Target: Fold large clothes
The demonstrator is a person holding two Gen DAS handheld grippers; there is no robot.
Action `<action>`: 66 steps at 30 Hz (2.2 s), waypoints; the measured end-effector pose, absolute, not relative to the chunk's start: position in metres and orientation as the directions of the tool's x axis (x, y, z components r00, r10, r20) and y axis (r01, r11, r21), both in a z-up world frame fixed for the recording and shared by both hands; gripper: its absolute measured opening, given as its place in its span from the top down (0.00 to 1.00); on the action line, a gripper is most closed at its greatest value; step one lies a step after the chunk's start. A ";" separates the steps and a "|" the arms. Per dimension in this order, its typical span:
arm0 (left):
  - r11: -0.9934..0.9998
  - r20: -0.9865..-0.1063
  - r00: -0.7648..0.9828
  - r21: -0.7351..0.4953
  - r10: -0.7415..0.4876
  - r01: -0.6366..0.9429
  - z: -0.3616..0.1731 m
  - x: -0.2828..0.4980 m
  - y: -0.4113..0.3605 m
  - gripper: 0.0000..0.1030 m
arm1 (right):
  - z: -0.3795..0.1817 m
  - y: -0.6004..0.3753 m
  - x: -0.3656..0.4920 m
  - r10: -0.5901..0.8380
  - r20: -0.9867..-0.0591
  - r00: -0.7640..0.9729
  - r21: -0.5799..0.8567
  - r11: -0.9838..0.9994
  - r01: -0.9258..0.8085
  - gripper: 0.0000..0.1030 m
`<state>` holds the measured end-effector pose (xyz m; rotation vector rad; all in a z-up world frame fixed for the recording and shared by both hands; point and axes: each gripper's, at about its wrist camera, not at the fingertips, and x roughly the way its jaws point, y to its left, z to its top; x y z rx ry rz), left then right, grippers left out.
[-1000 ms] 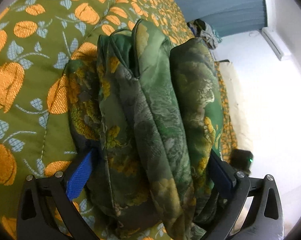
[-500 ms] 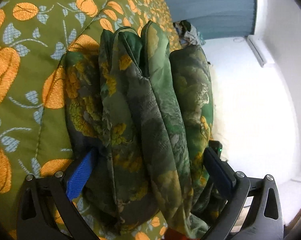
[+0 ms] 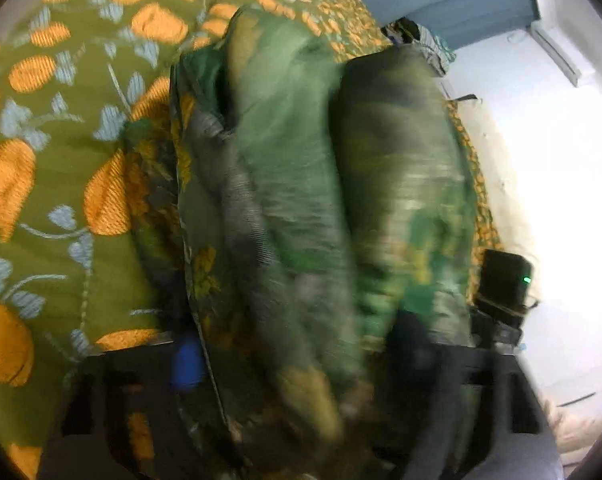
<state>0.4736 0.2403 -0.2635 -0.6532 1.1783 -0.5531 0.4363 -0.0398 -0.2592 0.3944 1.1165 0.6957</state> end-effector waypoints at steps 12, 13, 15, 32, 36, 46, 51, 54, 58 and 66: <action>0.676 -0.571 0.438 -0.726 -0.694 0.126 -0.190 0.451 0.236 0.59 | -0.169 -0.035 0.394 0.702 -0.565 0.433 0.477 0.706 -0.523 0.39; 0.677 -0.565 0.446 -0.723 -0.694 0.137 -0.183 0.459 0.232 0.59 | -0.165 -0.040 0.397 0.709 -0.553 0.438 0.482 0.701 -0.526 0.39; 0.687 -0.562 0.457 -0.708 -0.689 0.166 -0.168 0.481 0.223 0.59 | -0.156 -0.050 0.414 0.715 -0.531 0.455 0.484 0.697 -0.529 0.39; 0.767 -0.675 0.442 -0.640 -0.591 0.048 -0.261 0.621 0.190 0.10 | -0.266 -0.104 0.599 0.706 -0.611 0.358 0.626 0.708 -0.328 0.24; 0.819 -0.685 0.506 -0.569 -0.524 0.077 -0.235 0.585 0.198 0.06 | -0.262 -0.125 0.573 0.713 -0.571 0.407 0.659 0.693 -0.291 0.14; 0.993 -0.590 0.799 -0.055 -0.115 0.102 -0.119 0.459 0.147 0.01 | -0.140 -0.120 0.431 0.176 -0.597 0.783 0.002 0.976 -0.217 0.11; 0.990 -0.513 0.855 0.060 -0.076 0.125 -0.088 0.420 0.101 0.00 | -0.096 -0.116 0.389 0.087 -0.536 0.840 0.003 0.995 -0.101 0.10; 0.990 -0.521 0.849 0.054 -0.085 0.132 -0.086 0.404 0.083 0.00 | -0.083 -0.113 0.358 0.065 -0.581 0.812 0.000 0.997 -0.080 0.10; 0.994 -0.520 0.849 0.000 -0.094 0.111 -0.080 0.376 0.071 0.00 | -0.082 -0.102 0.335 -0.022 -0.607 0.794 -0.093 0.995 -0.043 0.10; 1.000 -0.533 0.846 -0.012 -0.028 0.025 -0.075 0.348 0.059 0.00 | -0.075 -0.103 0.288 -0.044 -0.652 0.757 -0.107 0.994 -0.034 0.03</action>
